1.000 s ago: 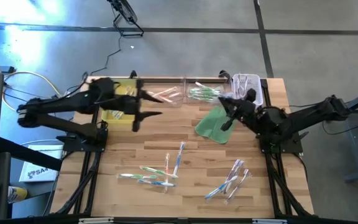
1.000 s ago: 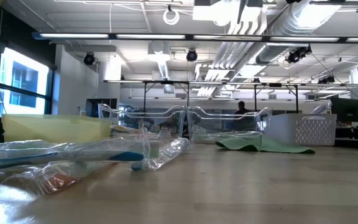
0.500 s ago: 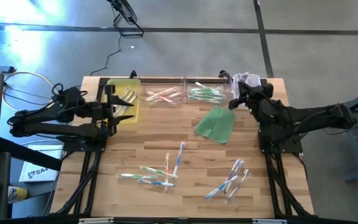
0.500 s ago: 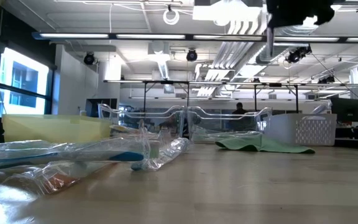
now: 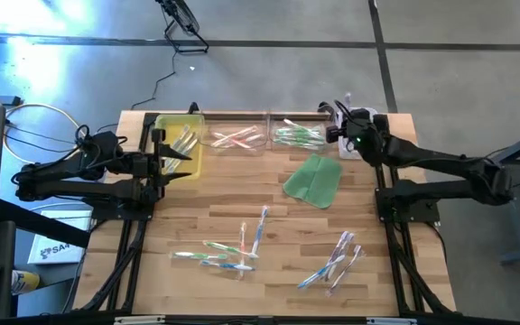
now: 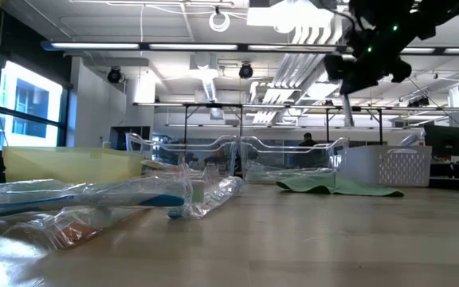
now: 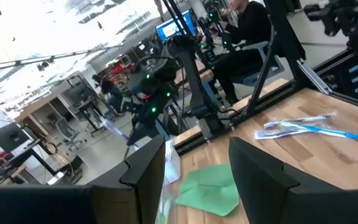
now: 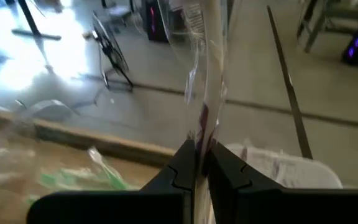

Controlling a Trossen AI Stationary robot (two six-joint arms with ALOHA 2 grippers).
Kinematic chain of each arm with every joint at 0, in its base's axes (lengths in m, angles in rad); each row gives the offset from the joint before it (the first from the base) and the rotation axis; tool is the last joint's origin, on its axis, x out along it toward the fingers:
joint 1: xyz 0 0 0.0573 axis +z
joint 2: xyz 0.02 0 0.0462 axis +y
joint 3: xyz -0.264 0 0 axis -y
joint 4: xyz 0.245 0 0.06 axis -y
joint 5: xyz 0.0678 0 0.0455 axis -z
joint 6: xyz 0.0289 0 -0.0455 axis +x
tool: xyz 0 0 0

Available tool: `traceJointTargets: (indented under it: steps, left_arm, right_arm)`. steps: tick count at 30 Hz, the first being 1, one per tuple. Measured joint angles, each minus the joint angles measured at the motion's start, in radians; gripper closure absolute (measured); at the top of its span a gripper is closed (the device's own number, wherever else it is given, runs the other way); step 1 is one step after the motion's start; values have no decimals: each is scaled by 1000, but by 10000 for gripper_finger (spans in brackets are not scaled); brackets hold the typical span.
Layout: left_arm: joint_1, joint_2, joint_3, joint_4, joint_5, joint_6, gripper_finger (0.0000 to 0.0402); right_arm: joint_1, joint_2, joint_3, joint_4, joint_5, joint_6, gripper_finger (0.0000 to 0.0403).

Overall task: Pick & Place Toothbrushes
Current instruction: Put the purple toothbrush into the white bin

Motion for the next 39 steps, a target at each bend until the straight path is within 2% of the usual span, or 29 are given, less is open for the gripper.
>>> traceJointTargets:
  steps: [12,31,39]
  left_arm:
    - [0,1,0,0,1,0,230]
    - [0,2,0,0,2,0,230]
    - [0,2,0,0,2,0,230]
  right_arm:
    - [-200,109,0,-155,-146,76,390]
    - [-338,246,0,-171,-269,74,390]
    - [-345,248,0,-170,-251,80,335]
